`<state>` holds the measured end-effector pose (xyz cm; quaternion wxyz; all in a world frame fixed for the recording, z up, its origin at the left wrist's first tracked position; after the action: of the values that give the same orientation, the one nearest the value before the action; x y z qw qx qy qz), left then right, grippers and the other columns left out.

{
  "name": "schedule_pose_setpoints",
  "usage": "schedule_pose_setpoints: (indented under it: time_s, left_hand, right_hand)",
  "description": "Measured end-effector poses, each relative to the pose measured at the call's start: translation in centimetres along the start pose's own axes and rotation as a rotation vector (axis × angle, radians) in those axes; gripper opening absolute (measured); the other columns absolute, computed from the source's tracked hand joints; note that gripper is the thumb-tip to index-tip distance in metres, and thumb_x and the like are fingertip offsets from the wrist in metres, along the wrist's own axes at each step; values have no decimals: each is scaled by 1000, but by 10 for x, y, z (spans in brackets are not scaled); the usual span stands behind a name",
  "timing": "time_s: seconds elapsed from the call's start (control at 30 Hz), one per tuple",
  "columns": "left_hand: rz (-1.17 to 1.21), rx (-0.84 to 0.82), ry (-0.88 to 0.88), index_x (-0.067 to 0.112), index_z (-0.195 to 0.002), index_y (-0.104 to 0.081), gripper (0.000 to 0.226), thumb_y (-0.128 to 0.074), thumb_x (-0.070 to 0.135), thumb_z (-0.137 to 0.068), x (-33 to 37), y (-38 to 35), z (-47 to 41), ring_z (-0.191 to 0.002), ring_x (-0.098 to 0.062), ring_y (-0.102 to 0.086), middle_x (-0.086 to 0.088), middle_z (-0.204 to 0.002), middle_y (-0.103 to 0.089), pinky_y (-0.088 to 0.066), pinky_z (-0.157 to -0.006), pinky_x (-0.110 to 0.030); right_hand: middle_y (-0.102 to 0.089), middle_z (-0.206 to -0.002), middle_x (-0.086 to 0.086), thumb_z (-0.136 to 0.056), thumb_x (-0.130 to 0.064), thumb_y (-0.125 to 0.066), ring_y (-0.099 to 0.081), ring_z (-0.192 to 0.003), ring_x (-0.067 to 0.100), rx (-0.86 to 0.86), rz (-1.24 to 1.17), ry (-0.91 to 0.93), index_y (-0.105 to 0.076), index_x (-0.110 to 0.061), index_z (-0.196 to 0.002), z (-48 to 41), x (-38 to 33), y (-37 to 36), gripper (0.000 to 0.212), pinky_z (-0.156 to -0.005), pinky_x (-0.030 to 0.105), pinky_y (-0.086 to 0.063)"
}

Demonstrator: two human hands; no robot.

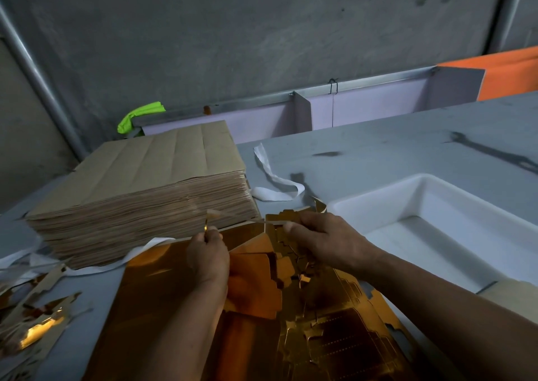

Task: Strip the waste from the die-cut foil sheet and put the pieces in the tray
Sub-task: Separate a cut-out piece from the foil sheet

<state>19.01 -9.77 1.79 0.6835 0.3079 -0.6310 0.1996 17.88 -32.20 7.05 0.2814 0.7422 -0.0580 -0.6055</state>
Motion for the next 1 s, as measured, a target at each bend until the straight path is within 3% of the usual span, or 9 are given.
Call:
schedule_pose_setpoints:
  time_s: [0.1, 0.2, 0.33, 0.47, 0.6, 0.7, 0.8, 0.9, 1.0]
  left_hand:
    - [17, 18, -2, 19, -78, -55, 28, -46, 29, -102, 1, -1, -1, -61, -15, -48, -4, -73, -54, -37, -56, -29]
    - [17, 33, -9, 19, -80, -56, 27, -46, 30, -102, 3, -4, 0, -61, -15, -50, -5, -73, -56, -37, -55, -28]
    - [11, 41, -36, 21, -78, -54, 30, -45, 34, -102, 4, -9, 5, -59, -17, -48, -6, -72, -55, -37, -56, -30]
    - [0, 24, -71, 21, -78, -55, 30, -45, 36, -102, 11, -14, 8, -67, -21, -53, -10, -79, -60, -41, -63, -33]
    - [-18, -8, -113, 22, -79, -56, 30, -45, 38, -102, 19, -13, 13, -69, -16, -55, -5, -78, -62, -37, -57, -25]
    - [-56, -66, -120, 21, -88, -58, 33, -40, 46, -102, 22, -10, 14, -73, -11, -55, -1, -78, -62, -32, -56, -26]
    - [-88, -76, -96, 18, -73, -51, 46, -36, 50, -102, 23, -2, 11, -63, -14, -47, 0, -69, -51, -30, -55, -29]
    - [-131, -111, -15, 14, -85, -58, 50, -31, 54, -102, 17, 7, 8, -77, -21, -55, -7, -82, -58, -42, -68, -34]
    - [-129, -163, 13, 9, -94, -64, 52, -31, 49, -103, 11, 12, 9, -89, -28, -63, -13, -93, -67, -49, -81, -41]
  right_hand:
    - [-66, -82, -2, -80, -74, -54, -66, -76, 16, -157, -37, -15, -63, -31, -88, 4, 0, -11, 45, -68, 36, -56]
    - [-65, -88, -5, -66, -80, -58, -66, -82, 14, -247, 5, -44, -63, -31, -88, 6, 2, -19, 53, -70, 32, -55]
    - [-69, -93, 1, -81, -61, -67, -69, -82, 19, -272, 22, -45, -63, -28, -88, 7, 1, -19, 35, -73, 34, -58]
    - [-69, -93, -3, -91, -43, -66, -71, -84, 21, -302, 49, -57, -60, -36, -89, 7, 3, -21, 9, -71, 32, -60]
    - [-65, -92, -6, -96, -29, -61, -69, -82, 19, -275, 114, -121, -56, -37, -87, 3, 11, -19, 13, -63, 21, -53]
    - [-64, -102, -4, -97, -27, -59, -68, -90, 20, -249, 105, -153, -60, -29, -105, 2, 15, -17, 9, -69, 26, -58]
    - [-65, -108, 0, -97, -25, -58, -67, -90, 20, -200, 123, -151, -61, -23, -121, 0, 15, -13, 24, -74, 30, -60]
    - [-65, -106, -1, -97, -23, -58, -67, -88, 17, -145, 140, -137, -63, -20, -122, -1, 14, -9, 26, -70, 27, -59]
    - [-66, -102, 3, -96, -21, -59, -68, -86, 20, -101, 163, -136, -64, -16, -116, -2, 15, -5, 22, -72, 34, -62]
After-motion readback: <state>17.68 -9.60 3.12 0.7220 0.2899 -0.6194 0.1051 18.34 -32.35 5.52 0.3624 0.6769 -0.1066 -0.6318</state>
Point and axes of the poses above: each hand's wrist, its own z-axis away from the middle knuckle, its own y-axis out of the back of the hand, x = y × z, the point moved 6 cm from there along -z, towards the middle knuckle
